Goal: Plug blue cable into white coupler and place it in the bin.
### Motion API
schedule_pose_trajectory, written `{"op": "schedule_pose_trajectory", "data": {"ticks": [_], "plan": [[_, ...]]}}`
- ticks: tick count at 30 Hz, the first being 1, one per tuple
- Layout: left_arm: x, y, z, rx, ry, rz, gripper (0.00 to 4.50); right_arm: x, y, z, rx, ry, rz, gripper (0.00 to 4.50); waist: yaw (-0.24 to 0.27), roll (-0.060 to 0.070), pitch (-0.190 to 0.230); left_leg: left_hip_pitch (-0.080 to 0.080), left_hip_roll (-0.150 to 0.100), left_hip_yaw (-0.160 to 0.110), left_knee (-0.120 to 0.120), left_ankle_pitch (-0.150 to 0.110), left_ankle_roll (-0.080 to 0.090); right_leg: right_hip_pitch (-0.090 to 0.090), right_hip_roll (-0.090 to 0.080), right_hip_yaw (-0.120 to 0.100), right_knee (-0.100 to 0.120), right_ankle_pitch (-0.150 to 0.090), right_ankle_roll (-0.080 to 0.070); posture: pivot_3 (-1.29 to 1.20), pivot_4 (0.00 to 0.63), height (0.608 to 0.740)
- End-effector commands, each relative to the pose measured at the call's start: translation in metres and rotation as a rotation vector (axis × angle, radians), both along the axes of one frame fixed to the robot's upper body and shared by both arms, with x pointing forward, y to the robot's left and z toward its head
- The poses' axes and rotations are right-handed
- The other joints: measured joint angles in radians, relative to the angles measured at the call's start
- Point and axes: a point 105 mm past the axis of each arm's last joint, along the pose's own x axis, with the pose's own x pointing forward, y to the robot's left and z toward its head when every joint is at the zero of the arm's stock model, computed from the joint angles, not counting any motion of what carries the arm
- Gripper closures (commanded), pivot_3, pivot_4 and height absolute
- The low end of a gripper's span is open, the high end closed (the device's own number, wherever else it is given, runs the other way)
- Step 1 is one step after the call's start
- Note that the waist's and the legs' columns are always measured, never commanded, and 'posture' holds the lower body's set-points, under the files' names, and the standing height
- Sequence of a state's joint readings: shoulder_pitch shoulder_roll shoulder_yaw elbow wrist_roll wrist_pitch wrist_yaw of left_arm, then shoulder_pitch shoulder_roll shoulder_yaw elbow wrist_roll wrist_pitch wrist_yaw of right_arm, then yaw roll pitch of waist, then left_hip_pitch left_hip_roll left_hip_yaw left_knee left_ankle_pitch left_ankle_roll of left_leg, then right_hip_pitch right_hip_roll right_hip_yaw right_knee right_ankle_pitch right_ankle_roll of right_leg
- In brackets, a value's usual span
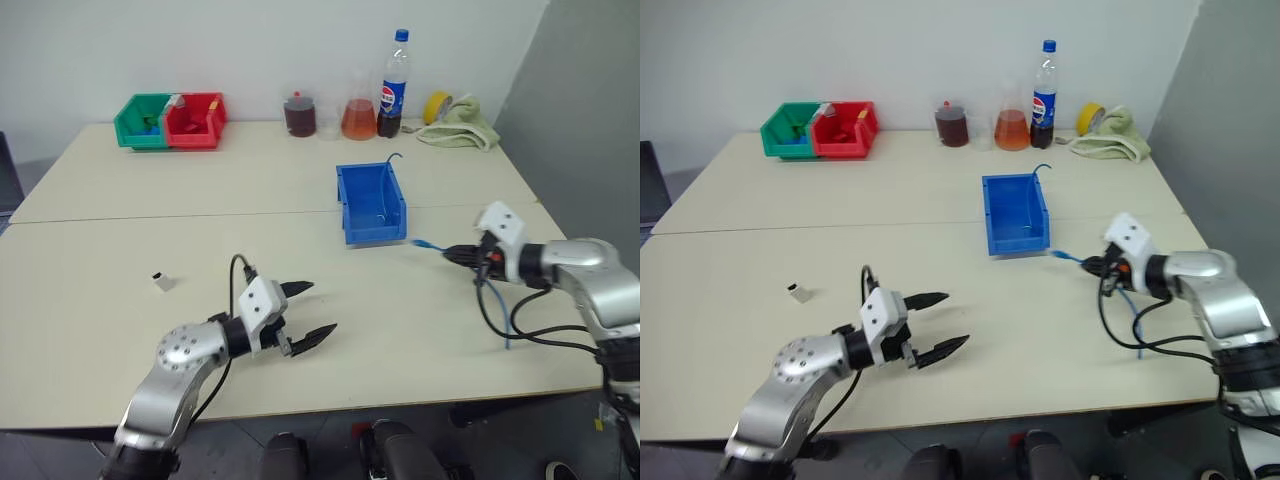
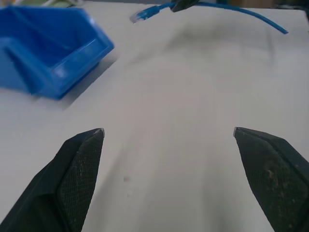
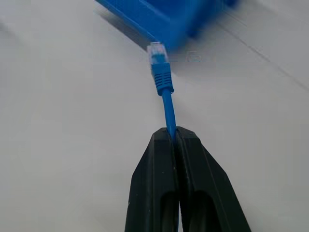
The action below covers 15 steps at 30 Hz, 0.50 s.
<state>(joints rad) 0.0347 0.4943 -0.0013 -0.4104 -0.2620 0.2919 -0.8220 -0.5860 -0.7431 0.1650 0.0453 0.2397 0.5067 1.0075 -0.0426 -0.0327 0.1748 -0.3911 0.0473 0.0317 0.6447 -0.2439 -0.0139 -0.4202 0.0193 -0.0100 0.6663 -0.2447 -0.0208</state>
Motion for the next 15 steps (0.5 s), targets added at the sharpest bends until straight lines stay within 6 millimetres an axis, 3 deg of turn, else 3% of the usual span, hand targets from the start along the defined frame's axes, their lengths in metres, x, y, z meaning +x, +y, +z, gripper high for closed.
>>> {"op": "schedule_pose_trajectory", "data": {"ticks": [1, 5, 8, 11, 15], "plan": [[-0.022, 0.020, 0.012, -0.027, -0.062, 0.222, 0.00, 0.006, 0.057, 0.004, 0.032, -0.027, 0.182, 4.48, 0.006, 0.000, 0.000, 0.000, 0.000, 0.001, 0.000, 0.000, 0.000, 0.000, 0.000, 0.000, 0.000, 0.000, 0.000, 0.00, 0.150, 0.740], [-0.049, 0.037, -0.008, -0.049, -0.012, 0.487, 0.00, 0.018, 0.121, -0.008, 0.085, -0.006, 0.252, 4.48, 0.008, 0.000, 0.000, 0.000, -0.002, 0.004, 0.000, 0.000, 0.000, 0.000, -0.003, 0.003, -0.001, 0.001, 0.000, 0.00, 0.150, 0.740], [-0.063, 0.043, -0.020, -0.083, 0.016, 0.658, 0.00, 0.016, 0.160, -0.020, 0.082, 0.000, 0.331, 4.48, 0.014, -0.001, -0.001, -0.002, -0.002, 0.002, 0.000, 0.000, 0.001, -0.001, -0.004, 0.001, -0.001, 0.000, -0.001, 0.00, 0.150, 0.740], [-0.067, 0.052, -0.027, -0.097, -0.001, 0.816, 0.00, 0.011, 0.184, -0.033, 0.037, -0.008, 0.416, 4.48, 0.032, -0.001, 0.000, -0.004, -0.002, 0.001, 0.001, -0.001, 0.001, -0.002, -0.004, 0.000, -0.002, 0.000, -0.001, 0.00, 0.150, 0.740], [-0.067, 0.057, -0.027, -0.103, -0.029, 0.887, 0.00, 0.010, 0.193, -0.040, 0.004, -0.012, 0.474, 4.48, 0.038, -0.001, 0.000, -0.003, -0.003, 0.001, 0.002, -0.001, 0.001, -0.001, -0.005, -0.001, -0.002, 0.001, -0.002, 0.00, 0.150, 0.740]]}}
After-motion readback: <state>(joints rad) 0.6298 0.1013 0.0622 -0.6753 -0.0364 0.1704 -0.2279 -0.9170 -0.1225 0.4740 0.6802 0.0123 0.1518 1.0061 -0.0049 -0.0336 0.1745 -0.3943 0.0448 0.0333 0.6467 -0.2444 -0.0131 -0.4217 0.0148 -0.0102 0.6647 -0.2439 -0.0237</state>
